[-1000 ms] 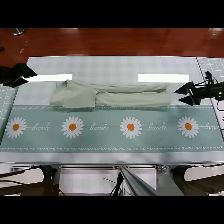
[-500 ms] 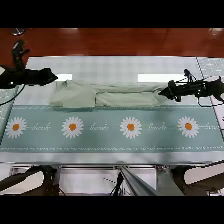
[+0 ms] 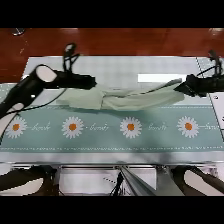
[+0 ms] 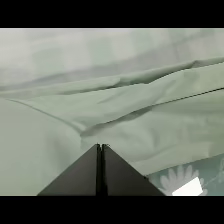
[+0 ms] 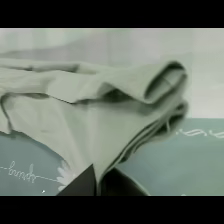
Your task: Fold the shirts.
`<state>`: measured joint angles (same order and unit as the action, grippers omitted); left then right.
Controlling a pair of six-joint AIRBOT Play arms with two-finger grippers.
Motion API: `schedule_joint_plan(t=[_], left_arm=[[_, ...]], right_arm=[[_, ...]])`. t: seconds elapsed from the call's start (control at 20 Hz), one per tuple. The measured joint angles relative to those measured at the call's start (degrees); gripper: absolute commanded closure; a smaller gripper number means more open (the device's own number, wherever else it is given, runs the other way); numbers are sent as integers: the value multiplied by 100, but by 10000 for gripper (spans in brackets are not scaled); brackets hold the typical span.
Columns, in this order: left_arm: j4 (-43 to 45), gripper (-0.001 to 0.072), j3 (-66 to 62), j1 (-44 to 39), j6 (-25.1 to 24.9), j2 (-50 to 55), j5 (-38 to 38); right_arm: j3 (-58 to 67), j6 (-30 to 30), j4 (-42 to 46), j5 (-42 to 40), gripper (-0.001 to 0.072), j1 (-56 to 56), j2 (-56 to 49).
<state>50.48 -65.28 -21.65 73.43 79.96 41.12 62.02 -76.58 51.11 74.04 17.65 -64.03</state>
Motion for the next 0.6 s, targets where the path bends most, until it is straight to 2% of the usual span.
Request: schedule_joint_plan(t=[0.3, 0.6], left_arm=[[2, 683, -1482, -1572, 699, 1554, 146], [-354, 682, -2800, -2776, 1161, 2828, 566]], right_arm=[[-243, -496, 155, 431, 695, 0, 1915], [-278, -695, 129, 649, 695, -15, 2524]])
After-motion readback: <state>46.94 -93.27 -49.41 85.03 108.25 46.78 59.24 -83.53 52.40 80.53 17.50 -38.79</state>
